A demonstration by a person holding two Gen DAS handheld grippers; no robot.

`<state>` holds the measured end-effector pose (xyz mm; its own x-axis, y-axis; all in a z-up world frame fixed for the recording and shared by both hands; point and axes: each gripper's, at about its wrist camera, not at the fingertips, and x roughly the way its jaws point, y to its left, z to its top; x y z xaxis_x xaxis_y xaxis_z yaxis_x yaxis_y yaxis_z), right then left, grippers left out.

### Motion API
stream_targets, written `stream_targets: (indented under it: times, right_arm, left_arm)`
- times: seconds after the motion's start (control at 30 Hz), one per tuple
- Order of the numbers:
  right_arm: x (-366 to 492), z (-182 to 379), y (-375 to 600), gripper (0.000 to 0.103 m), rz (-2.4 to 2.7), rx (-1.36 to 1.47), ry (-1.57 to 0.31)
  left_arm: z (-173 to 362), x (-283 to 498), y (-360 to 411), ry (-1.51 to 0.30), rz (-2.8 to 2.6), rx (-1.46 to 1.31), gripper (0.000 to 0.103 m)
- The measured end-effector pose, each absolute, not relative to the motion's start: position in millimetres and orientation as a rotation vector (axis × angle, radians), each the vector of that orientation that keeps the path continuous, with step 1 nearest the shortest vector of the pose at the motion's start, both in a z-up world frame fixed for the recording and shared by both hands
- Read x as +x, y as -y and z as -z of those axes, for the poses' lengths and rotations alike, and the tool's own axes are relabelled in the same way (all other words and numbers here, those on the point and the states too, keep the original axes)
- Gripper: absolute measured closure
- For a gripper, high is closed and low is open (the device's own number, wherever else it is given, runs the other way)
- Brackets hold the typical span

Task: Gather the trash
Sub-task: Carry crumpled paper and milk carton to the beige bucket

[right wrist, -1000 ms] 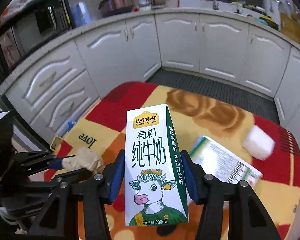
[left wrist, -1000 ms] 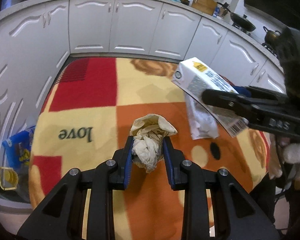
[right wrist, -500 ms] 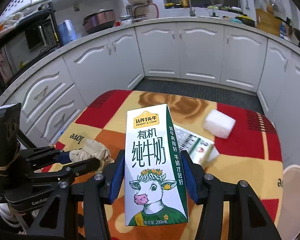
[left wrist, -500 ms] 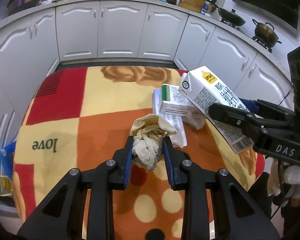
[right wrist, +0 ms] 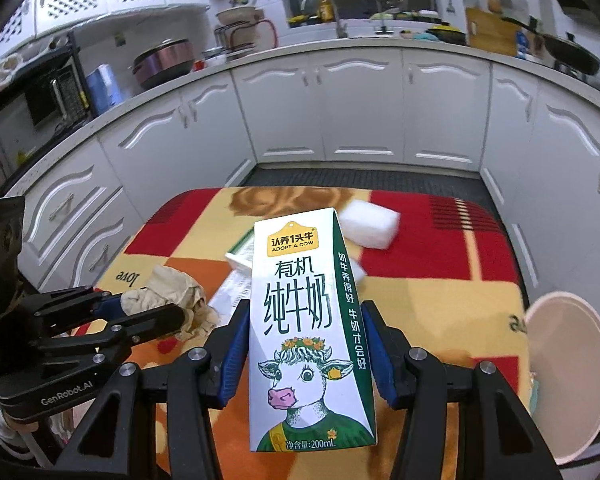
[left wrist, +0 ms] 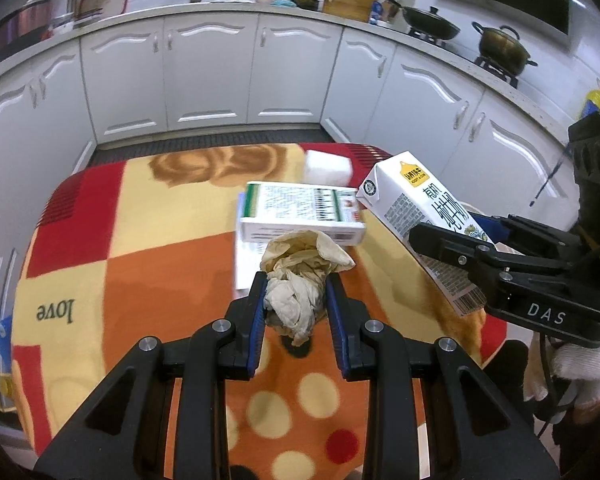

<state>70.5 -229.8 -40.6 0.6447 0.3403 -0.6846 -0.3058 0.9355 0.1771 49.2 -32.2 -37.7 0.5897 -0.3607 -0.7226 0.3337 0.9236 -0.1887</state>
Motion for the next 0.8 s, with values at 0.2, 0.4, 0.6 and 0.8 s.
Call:
stream_targets:
  times: [0.2, 0.4, 0.6, 0.8]
  right_arm:
    - [62, 41, 260, 0.051, -0.313, 0.079, -0.78]
    - [55, 43, 289, 0.051, -0.258, 0.11, -0.776]
    - [48, 43, 317, 0.051, -0.209, 0.14, -0.772]
    - [42, 45, 344, 0.051, -0.158, 0.165, -0.771]
  left_arm:
    - [34, 49, 58, -0.845, 0.443, -0.013, 0.077]
    - [31, 48, 87, -0.841, 0.487, 0.01, 0.077]
    - [31, 51, 117, -0.846, 0.528, 0.028, 0.077]
    - [32, 54, 147, -0.852, 0.573, 0.046, 0.077]
